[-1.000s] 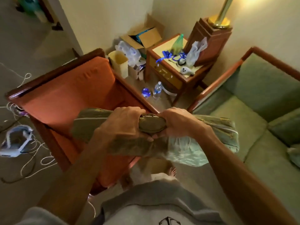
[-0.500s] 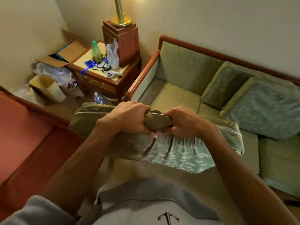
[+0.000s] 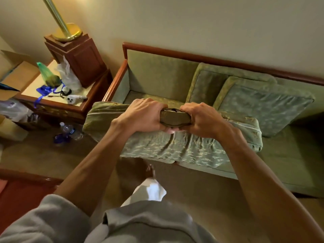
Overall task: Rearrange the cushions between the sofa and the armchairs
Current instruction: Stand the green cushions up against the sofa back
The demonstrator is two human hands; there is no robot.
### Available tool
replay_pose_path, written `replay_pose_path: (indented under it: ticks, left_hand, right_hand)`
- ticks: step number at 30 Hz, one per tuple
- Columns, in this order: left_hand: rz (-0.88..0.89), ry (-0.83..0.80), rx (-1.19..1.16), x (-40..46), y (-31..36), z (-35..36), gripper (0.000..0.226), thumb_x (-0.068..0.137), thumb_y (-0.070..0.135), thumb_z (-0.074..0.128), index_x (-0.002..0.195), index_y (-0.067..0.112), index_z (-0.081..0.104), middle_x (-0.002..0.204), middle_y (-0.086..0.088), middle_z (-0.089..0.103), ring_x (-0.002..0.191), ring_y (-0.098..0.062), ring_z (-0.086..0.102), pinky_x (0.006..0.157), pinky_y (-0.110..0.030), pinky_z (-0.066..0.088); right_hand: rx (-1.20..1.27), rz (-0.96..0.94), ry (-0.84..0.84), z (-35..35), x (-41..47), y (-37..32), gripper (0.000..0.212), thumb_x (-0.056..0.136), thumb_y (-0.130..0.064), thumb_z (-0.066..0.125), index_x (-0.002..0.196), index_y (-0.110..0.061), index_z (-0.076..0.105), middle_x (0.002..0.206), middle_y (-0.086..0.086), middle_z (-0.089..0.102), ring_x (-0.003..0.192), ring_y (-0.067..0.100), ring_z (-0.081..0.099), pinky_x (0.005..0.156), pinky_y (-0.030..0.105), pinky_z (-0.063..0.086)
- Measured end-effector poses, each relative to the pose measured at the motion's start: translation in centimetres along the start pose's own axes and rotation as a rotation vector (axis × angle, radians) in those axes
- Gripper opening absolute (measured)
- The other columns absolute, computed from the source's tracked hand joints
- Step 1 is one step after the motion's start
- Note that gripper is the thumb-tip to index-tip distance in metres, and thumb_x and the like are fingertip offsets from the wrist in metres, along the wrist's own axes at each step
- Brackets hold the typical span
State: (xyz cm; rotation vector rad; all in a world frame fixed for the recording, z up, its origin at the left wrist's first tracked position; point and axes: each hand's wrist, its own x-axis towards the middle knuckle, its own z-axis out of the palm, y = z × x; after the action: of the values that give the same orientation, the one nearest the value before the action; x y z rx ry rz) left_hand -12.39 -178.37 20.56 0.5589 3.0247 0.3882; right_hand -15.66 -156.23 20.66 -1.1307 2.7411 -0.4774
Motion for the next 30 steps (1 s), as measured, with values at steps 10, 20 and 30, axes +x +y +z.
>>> replay_pose_path:
  ticks: [10, 20, 30]
  left_hand:
    - [-0.068, -0.113, -0.078, 12.9, -5.0, 6.4, 0.059, 0.057, 0.085, 0.069, 0.086, 0.036, 0.053, 0.09, 0.012, 0.069, 0.08, -0.016, 0.062, 0.067, -0.032, 0.042]
    - [-0.288, -0.216, -0.056, 21.0, -9.0, 20.5, 0.104, 0.066, 0.087, 0.061, 0.143, 0.024, 0.032, 0.149, -0.005, 0.033, 0.143, -0.032, 0.027, 0.121, -0.047, 0.013]
    - [-0.429, -0.436, 0.081, 24.8, -10.6, 20.6, 0.149, 0.053, 0.075, 0.082, 0.158, 0.031, -0.015, 0.166, -0.011, -0.021, 0.148, -0.035, -0.029, 0.115, -0.065, -0.018]
  right_hand:
    - [-0.145, 0.148, -0.061, 3.6, 7.4, 10.3, 0.039, 0.086, -0.051, 0.065, 0.114, -0.025, 0.056, 0.109, -0.001, 0.061, 0.103, 0.021, 0.056, 0.086, 0.04, 0.039]
    - [-0.073, 0.573, -0.138, 14.5, 9.8, 21.8, 0.089, 0.083, -0.06, 0.062, 0.152, -0.019, 0.024, 0.152, 0.01, 0.029, 0.141, 0.032, 0.029, 0.118, 0.048, 0.019]
    - [0.06, 0.767, -0.371, 10.3, 1.2, 37.6, 0.13, 0.059, -0.061, 0.087, 0.155, -0.03, 0.005, 0.159, 0.006, 0.018, 0.147, 0.033, 0.022, 0.117, 0.055, 0.023]
